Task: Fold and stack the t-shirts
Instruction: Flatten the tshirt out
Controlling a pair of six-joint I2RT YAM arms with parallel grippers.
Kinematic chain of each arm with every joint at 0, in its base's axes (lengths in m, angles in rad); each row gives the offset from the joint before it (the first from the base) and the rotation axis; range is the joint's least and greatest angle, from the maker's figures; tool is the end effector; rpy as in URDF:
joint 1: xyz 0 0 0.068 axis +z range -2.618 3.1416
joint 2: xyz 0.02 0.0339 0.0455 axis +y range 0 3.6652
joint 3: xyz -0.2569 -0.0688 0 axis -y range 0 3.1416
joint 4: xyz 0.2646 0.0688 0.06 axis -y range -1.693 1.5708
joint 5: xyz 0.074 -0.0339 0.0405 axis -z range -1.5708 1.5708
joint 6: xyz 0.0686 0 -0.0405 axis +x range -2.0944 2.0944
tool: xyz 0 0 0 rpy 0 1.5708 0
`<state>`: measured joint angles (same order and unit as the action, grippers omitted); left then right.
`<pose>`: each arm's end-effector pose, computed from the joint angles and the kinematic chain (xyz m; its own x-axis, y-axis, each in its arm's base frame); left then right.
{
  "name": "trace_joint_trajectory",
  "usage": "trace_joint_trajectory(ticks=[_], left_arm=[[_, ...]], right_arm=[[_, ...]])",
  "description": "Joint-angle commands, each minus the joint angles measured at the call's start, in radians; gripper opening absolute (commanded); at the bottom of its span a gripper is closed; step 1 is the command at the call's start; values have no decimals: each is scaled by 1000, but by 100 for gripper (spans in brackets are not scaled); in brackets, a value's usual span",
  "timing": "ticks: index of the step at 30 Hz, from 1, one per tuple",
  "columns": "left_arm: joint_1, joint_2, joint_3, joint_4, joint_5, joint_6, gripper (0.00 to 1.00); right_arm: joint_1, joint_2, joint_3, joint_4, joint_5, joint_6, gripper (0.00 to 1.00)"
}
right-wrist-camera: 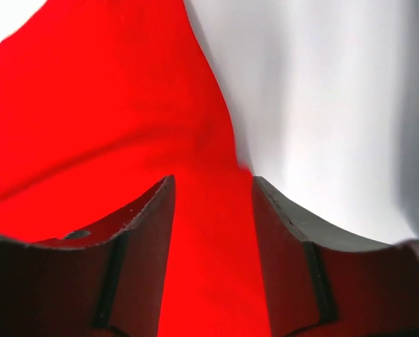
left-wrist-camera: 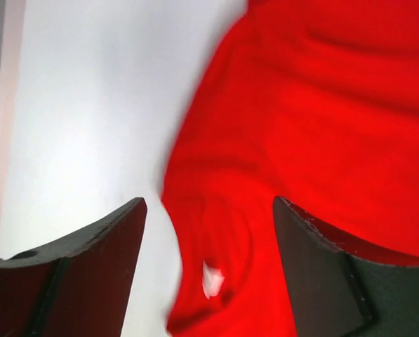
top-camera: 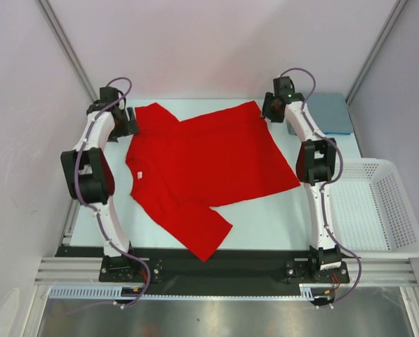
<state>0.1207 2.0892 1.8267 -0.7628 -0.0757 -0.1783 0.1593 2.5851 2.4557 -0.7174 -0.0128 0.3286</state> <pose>0.4881 0.0644 0.2042 -0.8070 -0.2760 -0.5221 -0.3070 0.9513 -0.0284 0.5949 0.0965 0.1677 -0.7540 0.2057 -0.6238 0.0807 0.9715 0.2228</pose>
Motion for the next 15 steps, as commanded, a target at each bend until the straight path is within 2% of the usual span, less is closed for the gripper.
trace_joint_trajectory(ticks=[1,6,7,9,10,13,15], left_arm=[[-84,-286,-252,74,-33,-98,78],[-278,-628,-585,99,1,-242,71],[-312,-670,-675,94,1,-268,68],[-436,-759,-757,77,-7,-337,64],[-528,-826,-815,60,-31,-366,63],[-663,-944,-904,8,-42,-502,61],[-794,-995,-941,-30,-71,-615,61]], right_arm=[[-9,-250,-88,-103,68,-49,54],[11,-486,-374,-165,65,-57,55],[17,-520,-480,-168,60,-59,56],[34,-628,-581,-156,62,-66,56],[42,-666,-692,-142,51,-72,56],[71,-811,-828,-96,48,-95,55],[100,-870,-944,-79,47,-100,55]])
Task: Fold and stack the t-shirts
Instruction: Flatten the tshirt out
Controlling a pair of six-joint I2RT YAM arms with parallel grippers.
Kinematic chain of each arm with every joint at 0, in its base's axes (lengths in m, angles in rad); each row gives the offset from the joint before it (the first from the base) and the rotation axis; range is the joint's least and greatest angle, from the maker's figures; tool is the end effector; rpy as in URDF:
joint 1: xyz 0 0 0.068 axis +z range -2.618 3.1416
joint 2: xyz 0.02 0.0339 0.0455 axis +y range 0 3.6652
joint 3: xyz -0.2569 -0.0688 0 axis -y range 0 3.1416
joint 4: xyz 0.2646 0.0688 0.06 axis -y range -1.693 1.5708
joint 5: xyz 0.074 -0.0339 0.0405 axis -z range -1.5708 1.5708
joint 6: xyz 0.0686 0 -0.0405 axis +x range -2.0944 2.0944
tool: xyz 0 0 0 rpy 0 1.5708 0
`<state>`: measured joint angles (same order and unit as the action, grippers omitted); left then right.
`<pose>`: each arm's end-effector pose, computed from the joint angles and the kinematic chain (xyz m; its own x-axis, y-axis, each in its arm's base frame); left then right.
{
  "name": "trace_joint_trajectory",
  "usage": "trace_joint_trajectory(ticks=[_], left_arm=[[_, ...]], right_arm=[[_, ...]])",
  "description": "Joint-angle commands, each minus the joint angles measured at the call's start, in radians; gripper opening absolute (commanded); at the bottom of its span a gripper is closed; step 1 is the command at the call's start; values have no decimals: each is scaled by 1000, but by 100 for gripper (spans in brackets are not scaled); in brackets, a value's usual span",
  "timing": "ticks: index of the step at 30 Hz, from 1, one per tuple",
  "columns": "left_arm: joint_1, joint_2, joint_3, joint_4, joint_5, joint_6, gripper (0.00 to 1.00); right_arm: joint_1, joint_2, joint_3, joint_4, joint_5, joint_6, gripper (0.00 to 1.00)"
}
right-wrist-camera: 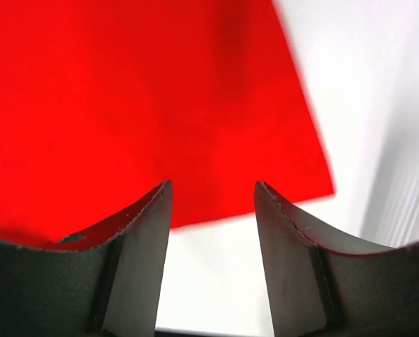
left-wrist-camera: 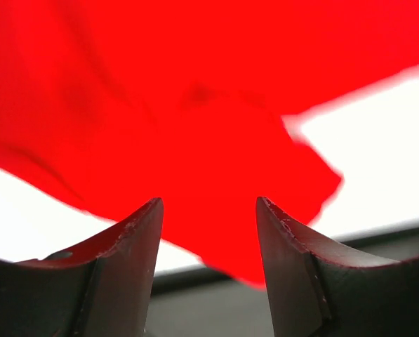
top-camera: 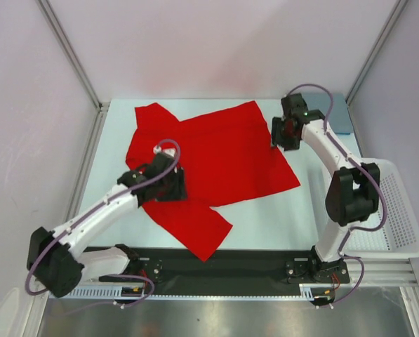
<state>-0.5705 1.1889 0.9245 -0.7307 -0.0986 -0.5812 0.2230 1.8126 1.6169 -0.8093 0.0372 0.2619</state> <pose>0.2332 -0.1416 0.2213 -0.8604 -0.0971 -0.5004 0.0239 0.9729 -0.2299 0.4191 0.0924 0.2500 -0.8474 0.0731 -0.5259 0.0185 0.9939 0.1085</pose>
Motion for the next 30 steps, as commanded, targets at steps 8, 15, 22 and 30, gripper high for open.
trace_joint_trajectory(ticks=[8,15,22,30], left_arm=[[-370,-252,-283,-75,-88,-546,59],[-393,-229,-355,-99,-139,-718,56],[-394,-173,-381,-71,-137,-816,44],[-394,-60,-351,-62,-139,-845,49]], right_arm=[[95,-326,-390,71,-19,8,56],[95,-407,-495,62,32,-10,56],[79,-417,-516,56,35,-18,56],[62,-414,-529,61,38,-36,56]])
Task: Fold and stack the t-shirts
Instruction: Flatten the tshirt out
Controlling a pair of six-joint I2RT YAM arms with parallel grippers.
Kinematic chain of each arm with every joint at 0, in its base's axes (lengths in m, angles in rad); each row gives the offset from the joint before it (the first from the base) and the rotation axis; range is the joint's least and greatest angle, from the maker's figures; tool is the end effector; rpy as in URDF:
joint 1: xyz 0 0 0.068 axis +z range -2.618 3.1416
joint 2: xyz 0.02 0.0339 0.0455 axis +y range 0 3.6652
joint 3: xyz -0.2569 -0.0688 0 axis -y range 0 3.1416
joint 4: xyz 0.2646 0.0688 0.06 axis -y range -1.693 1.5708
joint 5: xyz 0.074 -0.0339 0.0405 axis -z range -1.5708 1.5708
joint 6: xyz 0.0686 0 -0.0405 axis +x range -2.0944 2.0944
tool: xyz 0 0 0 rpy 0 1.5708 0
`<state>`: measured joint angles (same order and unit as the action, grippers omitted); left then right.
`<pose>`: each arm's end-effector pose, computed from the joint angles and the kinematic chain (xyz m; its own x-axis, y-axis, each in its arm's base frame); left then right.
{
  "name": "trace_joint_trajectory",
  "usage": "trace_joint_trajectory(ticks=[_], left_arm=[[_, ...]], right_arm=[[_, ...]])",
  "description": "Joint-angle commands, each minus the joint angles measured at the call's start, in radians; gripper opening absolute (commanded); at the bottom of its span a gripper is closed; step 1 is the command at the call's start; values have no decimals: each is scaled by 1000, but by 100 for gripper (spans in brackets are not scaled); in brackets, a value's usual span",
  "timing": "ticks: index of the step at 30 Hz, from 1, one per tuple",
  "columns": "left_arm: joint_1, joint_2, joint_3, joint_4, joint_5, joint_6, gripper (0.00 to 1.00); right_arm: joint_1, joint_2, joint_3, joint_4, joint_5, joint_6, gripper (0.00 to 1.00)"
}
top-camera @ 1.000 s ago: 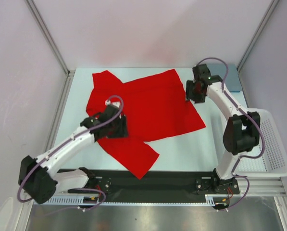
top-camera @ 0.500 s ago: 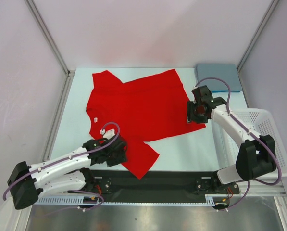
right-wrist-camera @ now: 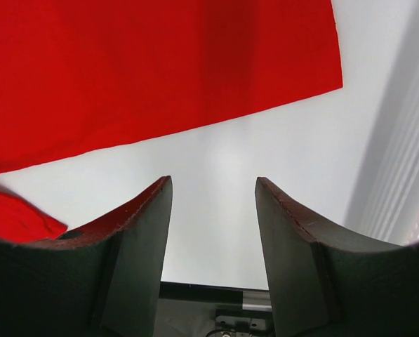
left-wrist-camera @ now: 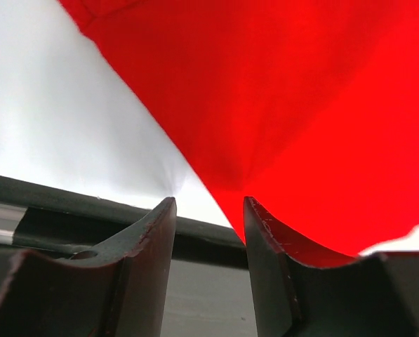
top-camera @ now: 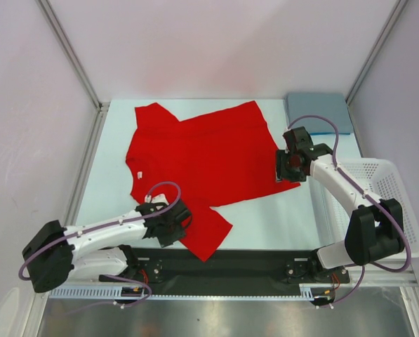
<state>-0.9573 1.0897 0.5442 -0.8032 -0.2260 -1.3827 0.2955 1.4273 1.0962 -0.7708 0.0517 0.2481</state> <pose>0.1217 -0.1461 0.1178 -0.8599 -0.4417 -0.2559 -0.4080 0.8960 -0.1755 0.3047 0.0890 0.2114 -0.8932 -0.0156 -0.4494 -0.0507 0.9965 0.0663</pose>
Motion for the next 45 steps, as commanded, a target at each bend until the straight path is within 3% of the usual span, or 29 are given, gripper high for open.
trace_joint_trajectory(ticks=[1,11,16,20,25,27,28,29,40,45], left_arm=[[-9,56,39,-1,-12,-47,49],[-8,165,86,1,-18,-49,46],[-6,191,31,59,30,-81,45],[14,196,-18,117,42,-79,30],[49,237,-15,125,4,-23,24],[61,249,-16,127,2,-10,16],[61,243,-15,121,-2,-1,12],[61,237,-13,108,-10,-1,0],[65,-36,-27,-114,-61,-38,0],[66,-85,-29,-154,-81,-33,0]], right_arm=[[-13,-25,-10,22,23,-23,56],[-30,-18,-1,27,20,-36,56],[-45,-8,-9,36,22,-38,56],[-67,12,10,30,23,-49,56],[-79,19,33,25,20,-58,57],[-79,22,37,25,11,-56,56],[-79,27,37,28,10,-52,56],[-81,30,36,28,8,-44,56],[-93,154,22,102,103,118,52],[-99,226,21,110,155,158,48]])
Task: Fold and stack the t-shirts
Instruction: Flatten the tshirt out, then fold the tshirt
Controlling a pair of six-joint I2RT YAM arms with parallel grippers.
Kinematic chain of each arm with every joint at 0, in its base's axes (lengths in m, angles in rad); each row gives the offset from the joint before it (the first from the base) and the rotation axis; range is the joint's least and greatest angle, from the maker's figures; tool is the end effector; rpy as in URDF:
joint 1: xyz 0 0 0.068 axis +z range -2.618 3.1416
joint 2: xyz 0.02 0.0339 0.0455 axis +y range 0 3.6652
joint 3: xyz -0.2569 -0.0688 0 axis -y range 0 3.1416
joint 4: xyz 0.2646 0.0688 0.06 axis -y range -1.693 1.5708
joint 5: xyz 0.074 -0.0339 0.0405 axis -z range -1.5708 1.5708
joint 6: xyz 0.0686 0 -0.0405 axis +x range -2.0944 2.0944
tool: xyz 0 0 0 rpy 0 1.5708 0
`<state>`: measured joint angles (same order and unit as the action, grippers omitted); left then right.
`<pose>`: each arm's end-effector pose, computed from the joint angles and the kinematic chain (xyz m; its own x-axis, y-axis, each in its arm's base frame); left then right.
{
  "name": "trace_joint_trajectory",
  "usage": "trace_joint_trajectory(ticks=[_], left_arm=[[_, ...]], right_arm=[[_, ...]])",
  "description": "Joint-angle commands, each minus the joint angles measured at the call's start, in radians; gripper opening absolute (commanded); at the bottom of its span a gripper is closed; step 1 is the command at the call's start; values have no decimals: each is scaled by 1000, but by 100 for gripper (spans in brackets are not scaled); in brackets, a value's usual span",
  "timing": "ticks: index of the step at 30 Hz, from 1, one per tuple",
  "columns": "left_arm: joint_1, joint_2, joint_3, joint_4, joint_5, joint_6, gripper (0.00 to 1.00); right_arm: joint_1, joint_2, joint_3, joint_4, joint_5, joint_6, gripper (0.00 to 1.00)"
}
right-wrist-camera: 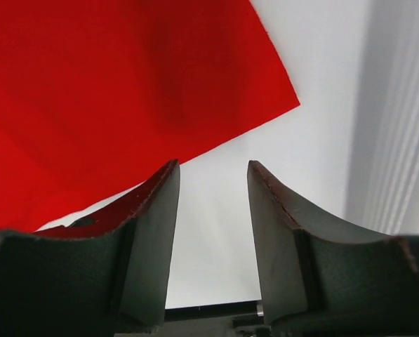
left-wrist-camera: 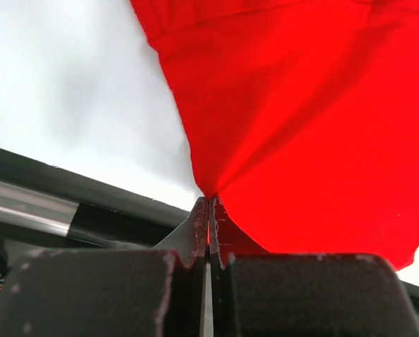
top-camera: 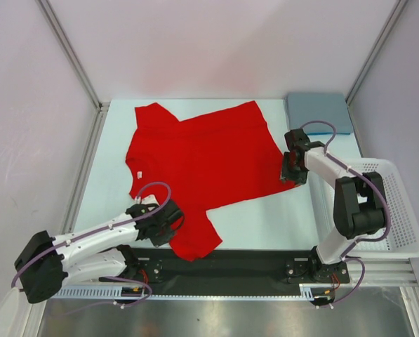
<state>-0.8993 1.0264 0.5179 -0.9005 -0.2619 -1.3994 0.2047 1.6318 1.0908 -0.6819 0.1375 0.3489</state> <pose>0.1196 -0.1219 0.1184 -0.8243 -0.4925 -0.2793 -0.4805 0.8694 -0.1151 0.3365 0.0603 0.1516 -0.9182 0.1552 -0.3644 0.1684 0.9857 -0.0045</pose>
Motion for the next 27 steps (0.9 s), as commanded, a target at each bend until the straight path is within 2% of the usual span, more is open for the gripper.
trace_joint_trajectory(ticks=[1,9,17,27], left_arm=[[8,-22,-1,-52,-45,-9,0],[8,-15,17,-38,-57,30,0],[8,6,76,-43,-89,94,0],[8,-40,67,-54,-100,115,0]], right_arm=[[-14,29,20,21,82,68,48],[-85,13,-43,90,68,81,50],[-91,72,-35,130,99,88,50],[-110,115,-69,165,103,87,47]])
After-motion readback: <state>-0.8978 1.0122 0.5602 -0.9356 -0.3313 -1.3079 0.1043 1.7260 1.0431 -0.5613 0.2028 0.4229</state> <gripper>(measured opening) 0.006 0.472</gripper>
